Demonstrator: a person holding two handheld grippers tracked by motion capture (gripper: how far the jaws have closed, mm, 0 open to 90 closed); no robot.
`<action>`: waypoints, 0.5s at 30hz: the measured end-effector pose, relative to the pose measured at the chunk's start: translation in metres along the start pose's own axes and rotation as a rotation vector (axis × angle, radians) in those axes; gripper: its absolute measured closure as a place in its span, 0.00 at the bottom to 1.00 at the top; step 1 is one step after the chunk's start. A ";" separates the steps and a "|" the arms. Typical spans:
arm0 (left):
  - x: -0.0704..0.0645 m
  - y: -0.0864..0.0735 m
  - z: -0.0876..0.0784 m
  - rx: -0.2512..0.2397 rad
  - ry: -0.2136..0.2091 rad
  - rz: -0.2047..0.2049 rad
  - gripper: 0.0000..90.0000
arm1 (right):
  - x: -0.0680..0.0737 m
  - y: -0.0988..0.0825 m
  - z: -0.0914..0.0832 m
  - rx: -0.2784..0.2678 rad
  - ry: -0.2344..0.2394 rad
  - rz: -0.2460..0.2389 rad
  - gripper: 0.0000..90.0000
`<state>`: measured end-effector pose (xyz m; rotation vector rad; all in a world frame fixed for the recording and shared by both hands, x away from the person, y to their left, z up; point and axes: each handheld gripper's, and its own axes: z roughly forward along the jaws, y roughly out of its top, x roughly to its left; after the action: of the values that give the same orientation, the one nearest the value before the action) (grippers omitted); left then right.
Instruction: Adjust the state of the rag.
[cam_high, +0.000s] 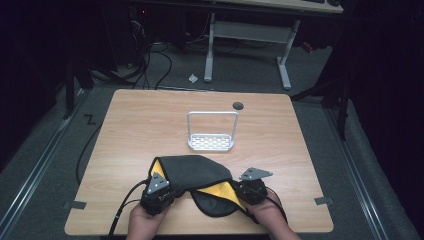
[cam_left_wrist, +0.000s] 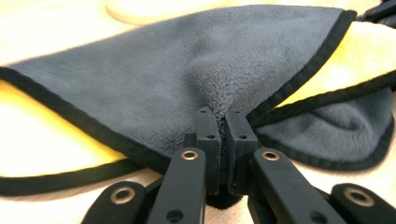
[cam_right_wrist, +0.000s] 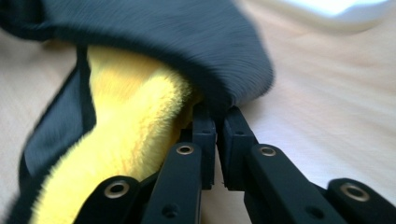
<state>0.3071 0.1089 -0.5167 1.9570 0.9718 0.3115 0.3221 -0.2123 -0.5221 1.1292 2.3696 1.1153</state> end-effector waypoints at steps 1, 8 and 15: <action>0.001 0.001 -0.003 -0.011 -0.005 -0.008 0.96 | -0.003 0.001 -0.005 -0.021 -0.022 0.003 0.97; -0.008 0.022 -0.027 -0.098 -0.015 0.033 0.96 | -0.005 0.027 -0.047 -0.141 -0.138 -0.078 0.93; 0.009 0.041 -0.055 -0.190 0.018 0.016 0.96 | -0.002 0.049 -0.058 -0.185 -0.200 -0.146 0.88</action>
<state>0.3029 0.1377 -0.4540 1.7926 0.9043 0.4158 0.3186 -0.2246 -0.4472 0.9407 2.1108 1.0904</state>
